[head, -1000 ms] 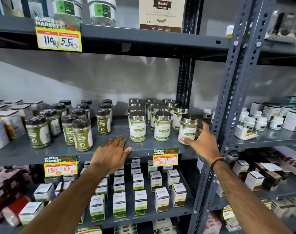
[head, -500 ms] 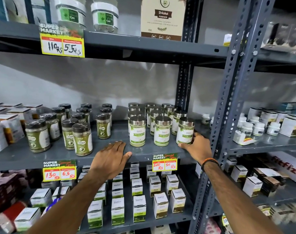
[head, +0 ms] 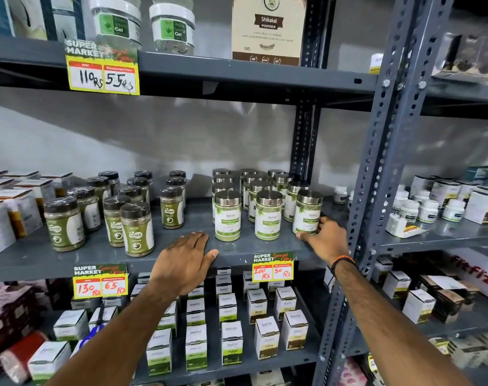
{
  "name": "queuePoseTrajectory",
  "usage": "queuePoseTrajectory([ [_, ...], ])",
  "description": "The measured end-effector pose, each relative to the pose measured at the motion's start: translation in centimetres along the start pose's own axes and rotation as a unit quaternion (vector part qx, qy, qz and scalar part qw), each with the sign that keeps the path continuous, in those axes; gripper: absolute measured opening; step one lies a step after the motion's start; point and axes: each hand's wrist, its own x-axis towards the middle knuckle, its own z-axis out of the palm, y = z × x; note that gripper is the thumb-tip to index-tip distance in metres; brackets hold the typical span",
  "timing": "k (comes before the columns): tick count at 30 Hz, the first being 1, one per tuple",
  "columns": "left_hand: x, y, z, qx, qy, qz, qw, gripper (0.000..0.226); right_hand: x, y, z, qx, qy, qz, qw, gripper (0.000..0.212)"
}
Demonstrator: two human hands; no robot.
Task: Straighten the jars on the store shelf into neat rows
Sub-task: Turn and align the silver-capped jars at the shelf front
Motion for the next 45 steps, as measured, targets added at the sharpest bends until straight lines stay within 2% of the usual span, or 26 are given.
queuePoseTrajectory([
  [22, 0.1, -0.2, 0.2, -0.018, -0.001, -0.002, 1.000, 0.074, 0.2, 0.0, 0.2, -0.018, -0.002, -0.001, 1.000, 0.053],
  [29, 0.1, -0.1, 0.2, -0.020, 0.005, 0.001, 1.000, 0.072, 0.3, -0.2, 0.1, -0.016, 0.005, 0.012, 1.000, 0.061],
  [40, -0.2, 0.0, -0.3, -0.042, 0.009, 0.019, 0.999, 0.072, -1.3, -0.9, -0.5, -0.022, 0.019, 0.016, 0.999, 0.061],
  [43, -1.8, 0.0, -1.1, -0.055, 0.025, 0.045, 0.997, 0.076, -3.9, -2.0, -1.4, -0.003, 0.058, -0.014, 0.998, 0.078],
  [45, -3.6, -0.5, -1.8, -0.046, 0.057, 0.064, 0.995, 0.077, -6.3, -3.5, -1.7, 0.039, 0.088, -0.071, 0.993, 0.074],
])
